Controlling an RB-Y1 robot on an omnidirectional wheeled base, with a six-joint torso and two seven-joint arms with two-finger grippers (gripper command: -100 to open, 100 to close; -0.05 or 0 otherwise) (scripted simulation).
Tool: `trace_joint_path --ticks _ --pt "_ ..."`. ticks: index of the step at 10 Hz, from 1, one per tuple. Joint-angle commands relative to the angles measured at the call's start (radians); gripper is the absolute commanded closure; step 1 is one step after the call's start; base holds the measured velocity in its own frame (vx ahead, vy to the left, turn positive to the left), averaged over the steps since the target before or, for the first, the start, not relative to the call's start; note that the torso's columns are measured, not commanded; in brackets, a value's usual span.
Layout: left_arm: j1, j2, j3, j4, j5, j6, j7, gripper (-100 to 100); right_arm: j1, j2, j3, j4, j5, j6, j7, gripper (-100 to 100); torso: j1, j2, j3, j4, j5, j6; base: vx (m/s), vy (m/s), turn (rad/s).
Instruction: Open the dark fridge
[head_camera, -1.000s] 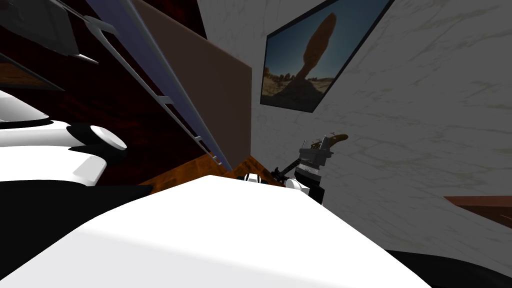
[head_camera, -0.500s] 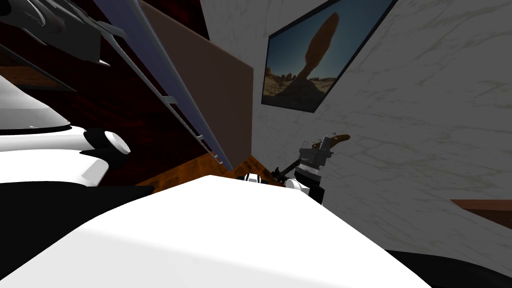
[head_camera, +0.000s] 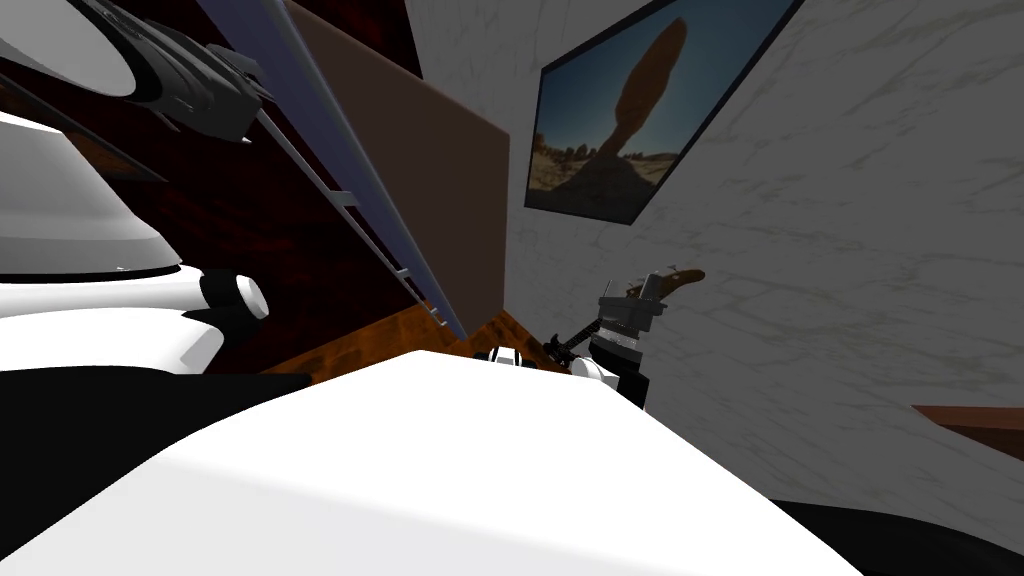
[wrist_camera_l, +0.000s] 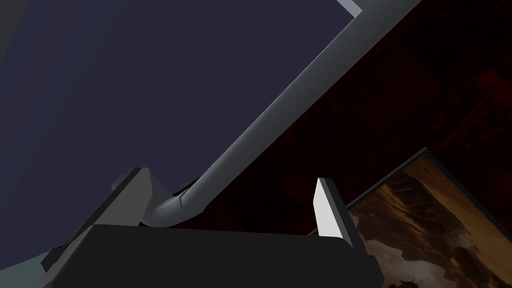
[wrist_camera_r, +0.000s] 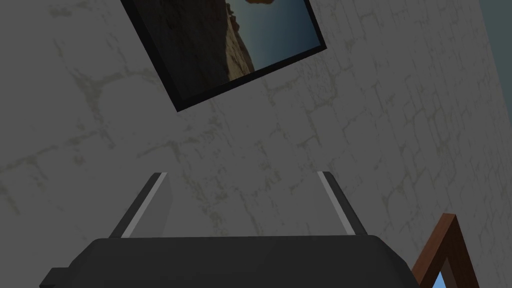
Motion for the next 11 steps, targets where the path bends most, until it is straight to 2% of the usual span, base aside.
trace_joint_path --ticks 1,3,4,6,7,8,9,11 --pt "0.011 -0.004 -0.011 -0.003 -0.009 -0.02 -0.01 -100 0.0 0.0 0.0 0.0 0.0 0.0 0.0 0 0.0 0.0 0.0 0.0 0.0 0.0 -0.006 0.0 0.004" --pt "0.009 0.001 -0.01 -0.004 -0.008 -0.018 -0.013 -100 0.0 0.0 0.0 0.0 0.0 0.0 0.0 0 0.003 -0.004 -0.002 -0.001 0.001 0.0 0.055 0.047 -0.021" --pt "0.008 0.001 -0.01 -0.006 -0.007 -0.016 -0.013 100 0.0 0.0 0.0 0.0 0.0 0.0 0.0 0 0.003 -0.003 -0.003 -0.001 0.001 0.0 0.0 0.0 0.0" --pt "-0.005 -0.005 -0.005 -0.028 0.05 -0.017 -0.022 100 0.0 0.0 0.0 0.0 0.0 0.0 0.0 0 0.011 0.002 0.0 0.001 0.003 0.002 -0.143 0.205 -0.043" --pt "-0.005 -0.005 -0.005 -0.028 0.05 -0.017 -0.022 100 0.0 0.0 0.0 0.0 0.0 0.0 0.0 0 0.02 0.002 -0.001 0.004 0.004 0.0 -0.149 0.269 -0.057" --pt "-0.011 -0.008 -0.002 -0.038 0.079 -0.017 -0.027 100 0.0 0.0 0.0 0.0 0.0 0.0 0.0 0 0.02 -0.003 -0.005 0.003 0.004 -0.002 -0.137 0.244 -0.015" --pt "-0.011 -0.008 -0.002 -0.038 0.079 -0.017 -0.027 100 0.0 0.0 0.0 0.0 0.0 0.0 0.0 0 0.014 -0.008 -0.009 0.002 0.002 0.0 -0.149 0.216 0.009" --pt "-0.023 -0.015 0.002 -0.059 0.136 -0.016 -0.037 100 0.0 0.0 0.0 0.0 0.0 0.0 0.0 0 0.006 -0.012 -0.012 -0.001 -0.003 0.005 -0.178 0.305 -0.041"
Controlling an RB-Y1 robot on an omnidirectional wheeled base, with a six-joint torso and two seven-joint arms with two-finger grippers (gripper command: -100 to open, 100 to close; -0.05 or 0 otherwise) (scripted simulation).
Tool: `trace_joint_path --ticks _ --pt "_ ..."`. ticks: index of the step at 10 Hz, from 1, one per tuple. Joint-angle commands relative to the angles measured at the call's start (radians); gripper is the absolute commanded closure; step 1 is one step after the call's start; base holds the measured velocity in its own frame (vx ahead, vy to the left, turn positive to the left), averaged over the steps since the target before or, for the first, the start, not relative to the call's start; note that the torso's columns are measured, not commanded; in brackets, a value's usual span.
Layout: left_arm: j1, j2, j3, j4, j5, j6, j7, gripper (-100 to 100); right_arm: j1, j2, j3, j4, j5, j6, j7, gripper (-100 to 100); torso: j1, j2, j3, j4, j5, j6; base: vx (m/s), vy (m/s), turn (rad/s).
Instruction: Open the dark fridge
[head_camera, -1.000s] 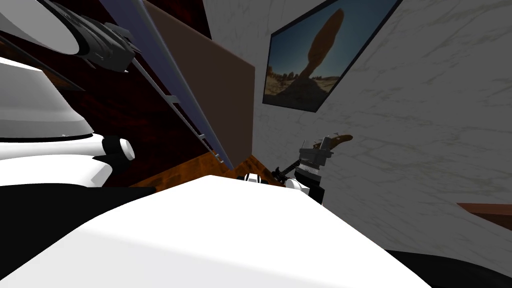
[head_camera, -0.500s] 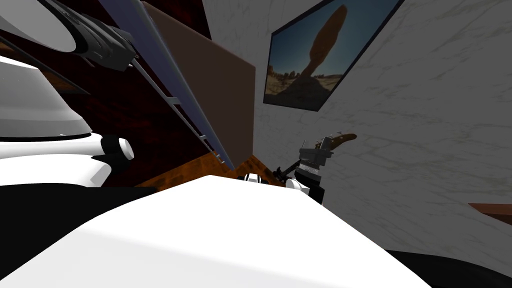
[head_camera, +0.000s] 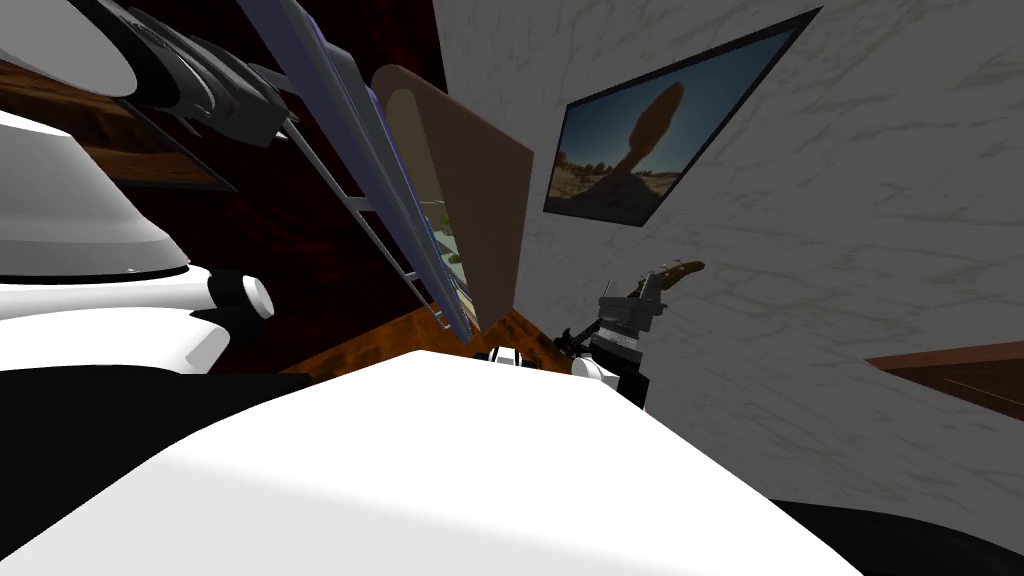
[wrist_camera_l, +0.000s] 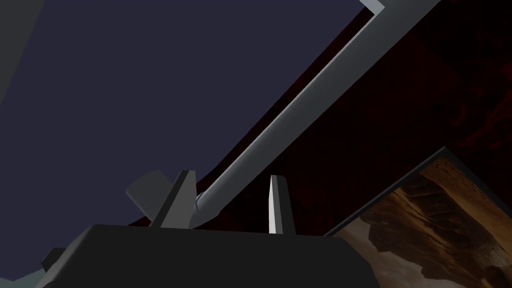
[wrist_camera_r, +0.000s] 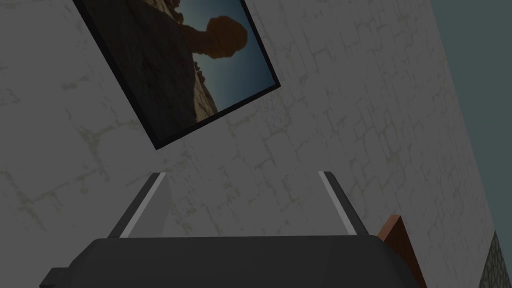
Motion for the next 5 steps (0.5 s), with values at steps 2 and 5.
trace_joint_path --ticks 2,5 --pt "-0.021 -0.006 0.011 -0.021 0.066 -0.011 -0.008 100 0.0 0.0 0.0 0.0 0.0 0.0 0.0 0 -0.004 -0.004 -0.003 -0.001 -0.001 0.0 -0.155 0.249 -0.022" --pt "-0.033 -0.013 0.016 -0.042 0.123 -0.01 -0.017 100 0.0 0.0 0.0 0.0 0.0 0.0 0.0 0 -0.004 -0.001 -0.001 -0.001 -0.001 0.0 -0.159 0.291 -0.039"
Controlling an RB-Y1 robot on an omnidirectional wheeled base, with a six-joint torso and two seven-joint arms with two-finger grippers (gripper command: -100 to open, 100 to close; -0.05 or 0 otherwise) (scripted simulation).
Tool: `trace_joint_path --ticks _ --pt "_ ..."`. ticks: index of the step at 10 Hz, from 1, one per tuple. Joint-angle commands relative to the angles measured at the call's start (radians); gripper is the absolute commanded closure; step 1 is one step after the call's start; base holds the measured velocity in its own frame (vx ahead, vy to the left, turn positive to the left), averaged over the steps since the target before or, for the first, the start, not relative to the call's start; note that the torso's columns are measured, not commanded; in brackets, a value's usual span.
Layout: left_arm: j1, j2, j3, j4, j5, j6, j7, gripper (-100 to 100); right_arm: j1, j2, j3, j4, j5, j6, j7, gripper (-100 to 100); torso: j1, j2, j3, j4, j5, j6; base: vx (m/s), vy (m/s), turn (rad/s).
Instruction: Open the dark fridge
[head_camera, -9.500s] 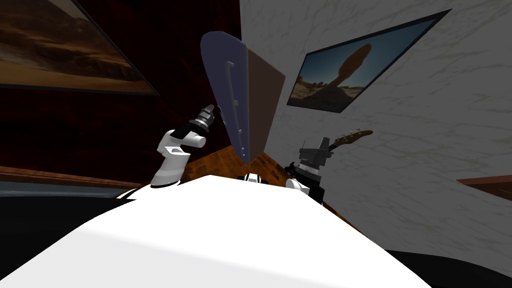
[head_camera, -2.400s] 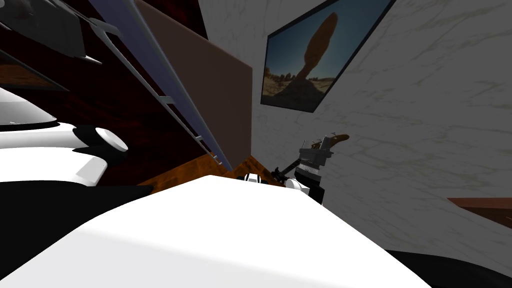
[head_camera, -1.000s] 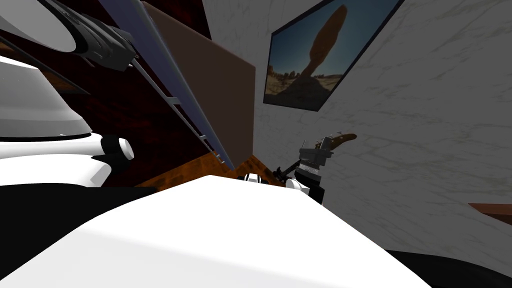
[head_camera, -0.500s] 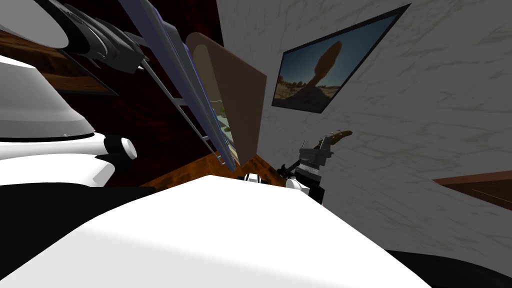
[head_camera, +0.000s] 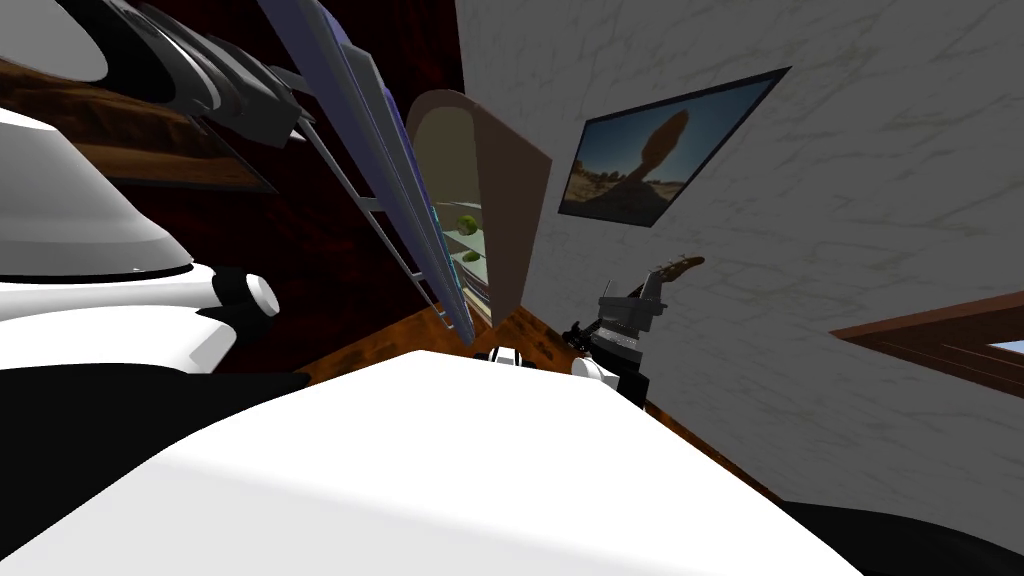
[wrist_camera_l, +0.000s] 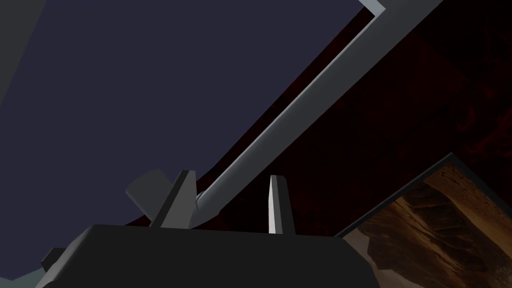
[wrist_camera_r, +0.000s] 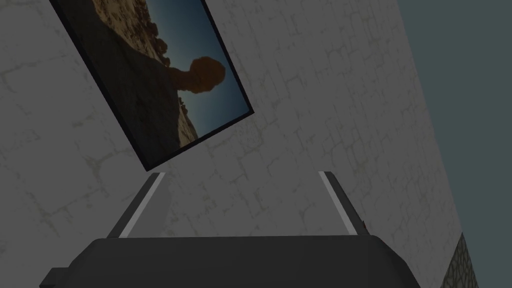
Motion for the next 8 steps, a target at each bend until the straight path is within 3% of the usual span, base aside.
trace_joint_path --ticks 1,2,3,4,5,8 --pt "-0.018 -0.005 0.009 -0.02 0.057 -0.012 -0.009 100 0.0 0.0 0.0 0.0 0.0 0.0 0.0 0 0.001 0.0 0.0 0.0 0.001 0.0 -0.168 0.333 -0.055" --pt "-0.018 -0.005 0.009 -0.02 0.057 -0.012 -0.009 100 0.0 0.0 0.0 0.0 0.0 0.0 0.0 0 0.001 0.001 0.0 0.0 0.0 0.001 -0.158 0.277 -0.054" --pt "-0.024 -0.009 0.012 -0.03 0.085 -0.011 -0.014 100 0.0 0.0 0.0 0.0 0.0 0.0 0.0 0 -0.003 0.001 0.001 0.0 0.0 0.0 -0.208 0.28 -0.032" --pt "-0.015 -0.01 0.012 -0.027 0.072 -0.007 -0.014 100 0.0 0.0 0.0 0.0 0.0 0.0 0.0 0 -0.004 0.006 0.005 0.0 0.001 -0.001 -0.106 0.143 -0.024" --pt "-0.024 -0.016 0.018 -0.037 0.1 -0.006 -0.02 100 0.0 0.0 0.0 0.0 0.0 0.0 0.0 0 -0.011 0.005 0.008 -0.001 0.002 -0.004 -0.048 0.197 -0.028" --pt "-0.039 -0.03 0.025 -0.055 0.152 0.001 -0.028 100 0.0 0.0 0.0 0.0 0.0 0.0 0.0 0 0.003 0.002 0.002 0.001 0.002 -0.001 -0.092 0.331 -0.071"
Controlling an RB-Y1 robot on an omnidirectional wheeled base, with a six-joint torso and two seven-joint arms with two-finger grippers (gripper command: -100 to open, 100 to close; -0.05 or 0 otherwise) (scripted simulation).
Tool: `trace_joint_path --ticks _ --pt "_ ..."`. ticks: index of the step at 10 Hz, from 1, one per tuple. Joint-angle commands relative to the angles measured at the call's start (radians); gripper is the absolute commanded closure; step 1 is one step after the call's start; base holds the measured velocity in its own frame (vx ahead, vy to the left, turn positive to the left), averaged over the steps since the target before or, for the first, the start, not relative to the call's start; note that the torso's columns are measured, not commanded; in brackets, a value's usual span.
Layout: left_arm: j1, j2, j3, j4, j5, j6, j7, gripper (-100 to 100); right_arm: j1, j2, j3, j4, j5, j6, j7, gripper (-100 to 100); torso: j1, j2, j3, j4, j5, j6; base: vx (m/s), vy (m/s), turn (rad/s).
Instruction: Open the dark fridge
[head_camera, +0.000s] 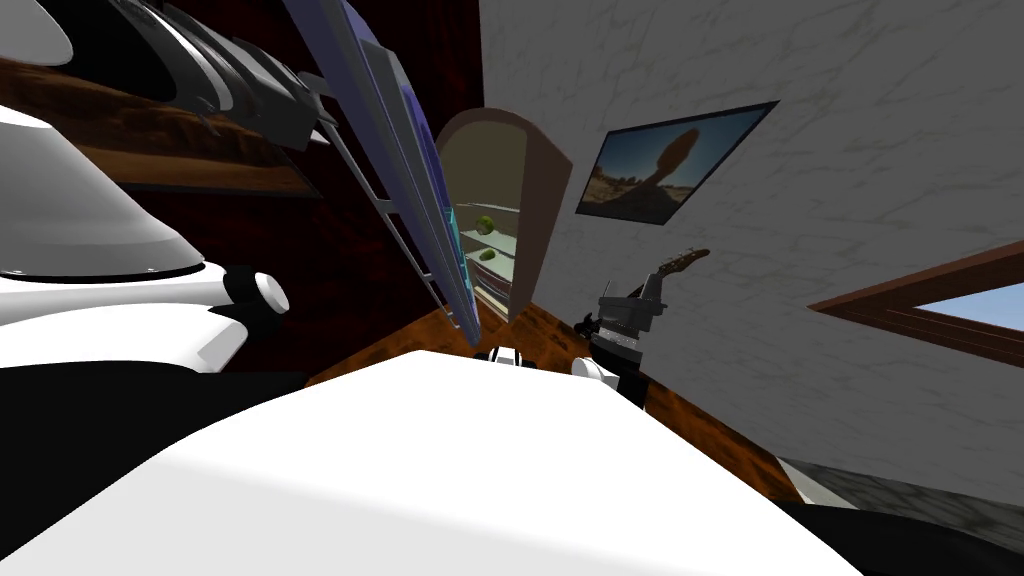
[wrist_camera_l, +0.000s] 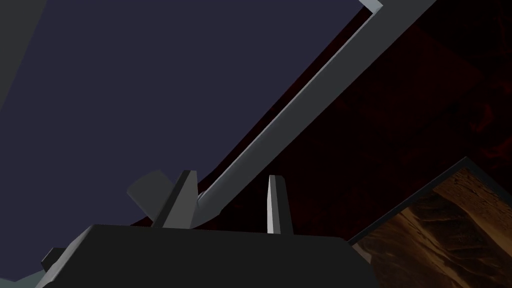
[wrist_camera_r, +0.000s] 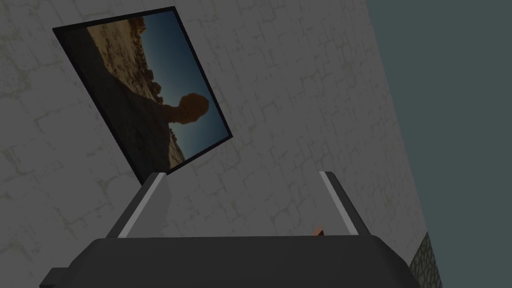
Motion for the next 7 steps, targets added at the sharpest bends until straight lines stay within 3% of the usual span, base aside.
trace_joint_path --ticks 1,7 --pt "-0.017 -0.012 0.023 -0.02 0.056 0.001 -0.011 100 0.0 0.0 0.0 0.0 0.0 0.0 0.0 0 -0.001 -0.001 -0.001 -0.001 -0.001 0.001 -0.127 0.434 -0.073" --pt "-0.046 -0.04 0.037 -0.057 0.16 0.016 -0.026 100 0.0 0.0 0.0 0.0 0.0 0.0 0.0 0 -0.01 -0.002 0.0 -0.003 -0.002 0.002 -0.082 0.326 -0.065"
